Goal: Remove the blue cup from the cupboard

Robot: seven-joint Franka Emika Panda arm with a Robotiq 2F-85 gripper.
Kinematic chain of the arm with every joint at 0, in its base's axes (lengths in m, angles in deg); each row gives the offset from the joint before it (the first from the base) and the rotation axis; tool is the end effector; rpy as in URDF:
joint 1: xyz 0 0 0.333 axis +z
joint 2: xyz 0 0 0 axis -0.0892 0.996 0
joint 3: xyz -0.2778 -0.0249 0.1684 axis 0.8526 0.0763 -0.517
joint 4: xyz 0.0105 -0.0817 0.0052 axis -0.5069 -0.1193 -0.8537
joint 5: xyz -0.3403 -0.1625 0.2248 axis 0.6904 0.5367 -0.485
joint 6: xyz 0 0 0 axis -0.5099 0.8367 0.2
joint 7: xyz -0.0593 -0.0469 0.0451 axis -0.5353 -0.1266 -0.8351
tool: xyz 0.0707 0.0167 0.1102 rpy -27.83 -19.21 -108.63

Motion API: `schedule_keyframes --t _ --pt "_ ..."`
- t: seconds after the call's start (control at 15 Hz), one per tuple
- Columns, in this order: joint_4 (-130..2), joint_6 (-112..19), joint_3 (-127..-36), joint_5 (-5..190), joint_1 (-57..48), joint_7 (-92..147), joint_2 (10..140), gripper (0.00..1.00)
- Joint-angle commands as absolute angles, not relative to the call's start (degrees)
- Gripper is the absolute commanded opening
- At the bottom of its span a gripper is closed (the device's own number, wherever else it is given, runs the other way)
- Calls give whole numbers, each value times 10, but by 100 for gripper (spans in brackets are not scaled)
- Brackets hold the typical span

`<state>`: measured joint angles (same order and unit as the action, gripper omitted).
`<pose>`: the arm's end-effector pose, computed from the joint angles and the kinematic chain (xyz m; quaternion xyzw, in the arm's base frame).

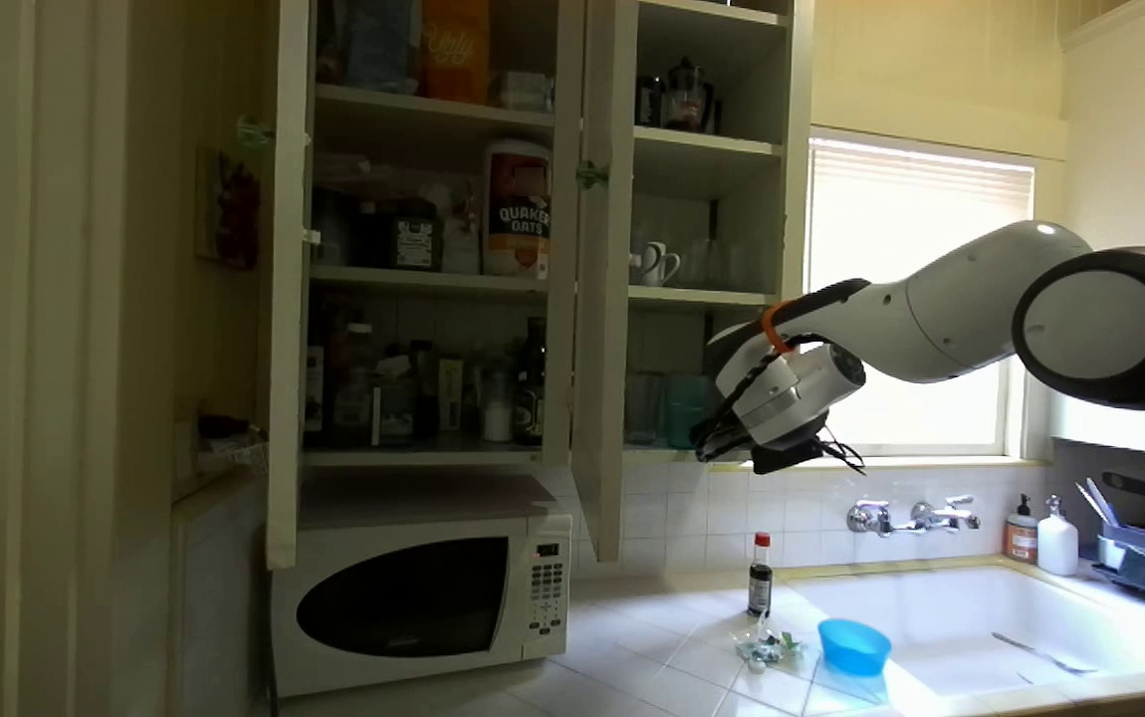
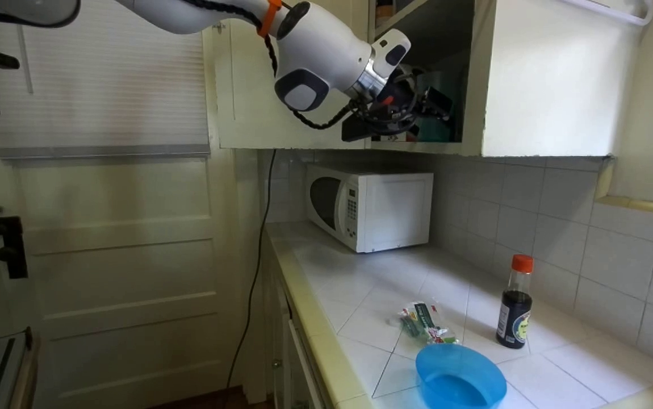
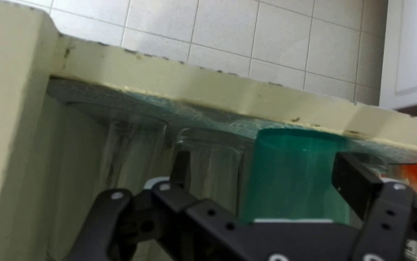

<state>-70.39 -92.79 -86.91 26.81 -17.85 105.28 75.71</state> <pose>0.7022 -0.2274 0.4903 0.8439 -0.0113 0.5254 0.1082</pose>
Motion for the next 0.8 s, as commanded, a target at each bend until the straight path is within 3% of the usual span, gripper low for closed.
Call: schedule_keyframes --t 0.0,0.73 --pt "-673 -917 -895 243 -203 1091 785 100" --pt "-665 -906 -946 249 -242 1131 794 100"
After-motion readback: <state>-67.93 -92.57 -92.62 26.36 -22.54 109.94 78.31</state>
